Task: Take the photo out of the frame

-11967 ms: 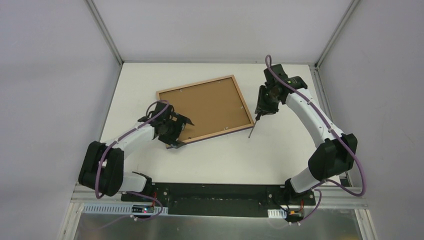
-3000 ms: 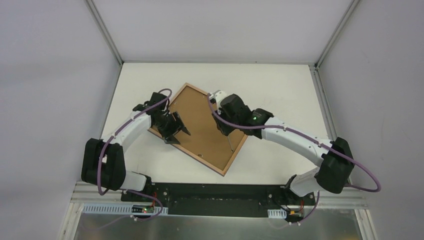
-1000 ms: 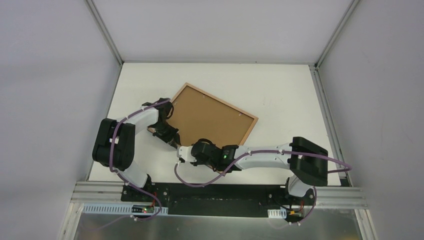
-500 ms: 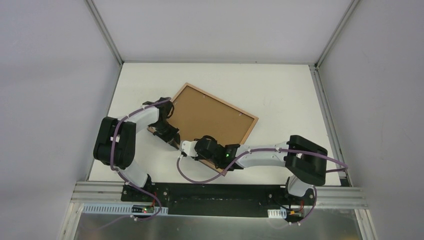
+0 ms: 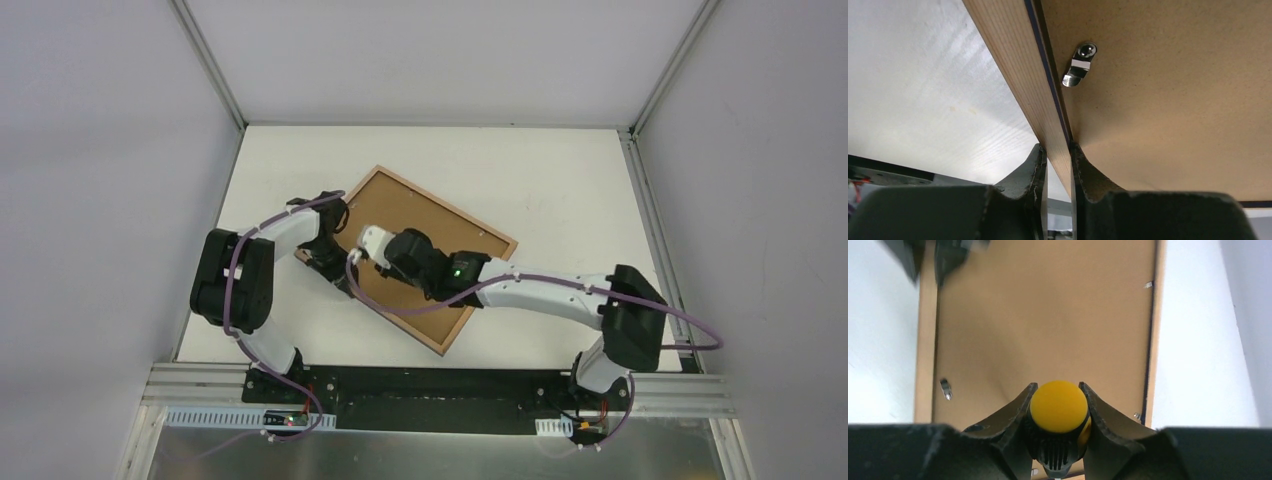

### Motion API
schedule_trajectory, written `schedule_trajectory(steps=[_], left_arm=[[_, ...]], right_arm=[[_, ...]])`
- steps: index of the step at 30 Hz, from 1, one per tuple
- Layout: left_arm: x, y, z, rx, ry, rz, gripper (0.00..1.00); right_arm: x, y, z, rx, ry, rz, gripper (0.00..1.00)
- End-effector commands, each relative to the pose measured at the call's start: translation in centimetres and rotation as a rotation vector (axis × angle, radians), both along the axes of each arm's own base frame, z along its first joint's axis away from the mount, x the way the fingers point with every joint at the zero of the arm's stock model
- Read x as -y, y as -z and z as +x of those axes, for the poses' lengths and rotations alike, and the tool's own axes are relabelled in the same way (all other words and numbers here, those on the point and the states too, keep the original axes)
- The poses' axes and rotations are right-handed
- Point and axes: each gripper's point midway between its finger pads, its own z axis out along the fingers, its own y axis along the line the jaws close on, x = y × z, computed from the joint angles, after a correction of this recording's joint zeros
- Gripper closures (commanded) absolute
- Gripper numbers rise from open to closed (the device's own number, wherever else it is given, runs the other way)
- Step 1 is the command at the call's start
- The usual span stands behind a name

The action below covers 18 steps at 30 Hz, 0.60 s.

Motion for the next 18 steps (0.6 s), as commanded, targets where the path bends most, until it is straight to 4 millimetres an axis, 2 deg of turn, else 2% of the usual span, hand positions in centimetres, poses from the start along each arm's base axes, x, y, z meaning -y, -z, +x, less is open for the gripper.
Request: schedule_trajectory(steps=[1,4,6,8,10,12,15,18], left_arm=[[-3.9,1.1,1.0,0.028,0.240,0.178,1.00],[-3.8,0.9,2.5,0.042,0.362,0.162,1.00],[-4.1,0.3,3.9,0.070,0.435,0.177,1.00],[-4.6,-0.5,5.4,0.108,0.489,0.208,1.00],[-5.3,-1.2,7.1,0.137,0.539,0.260,1.00],[-5.9,-1.7,8.6,0.148,0.581,0.305,1.00],[-6.2,-1.8,10.5,0.140,0.636,0.332,1.00],[-6.9,-2.0,12.6,0.141,0.690,0.387,1.00]], right_arm=[[1.0,-11.8,1.8,-0.062,0.285,0.401,1.00],[4.1,-13.8,2.6,-0.068,0.469,0.472,1.00],[6.9,-13.8,2.5,-0.136,0.594,0.502,1.00],[9.7,-13.0,2.4,-0.235,0.706,0.516,1.00],[13.1,-11.7,2.3,-0.335,0.832,0.521,1.00],[15.6,-10.1,2.1,-0.410,0.934,0.528,1.00],[17.9,-8.7,1.7,-0.474,1.025,0.533,1.00],[18.4,-7.5,1.8,-0.504,1.044,0.503,1.00]])
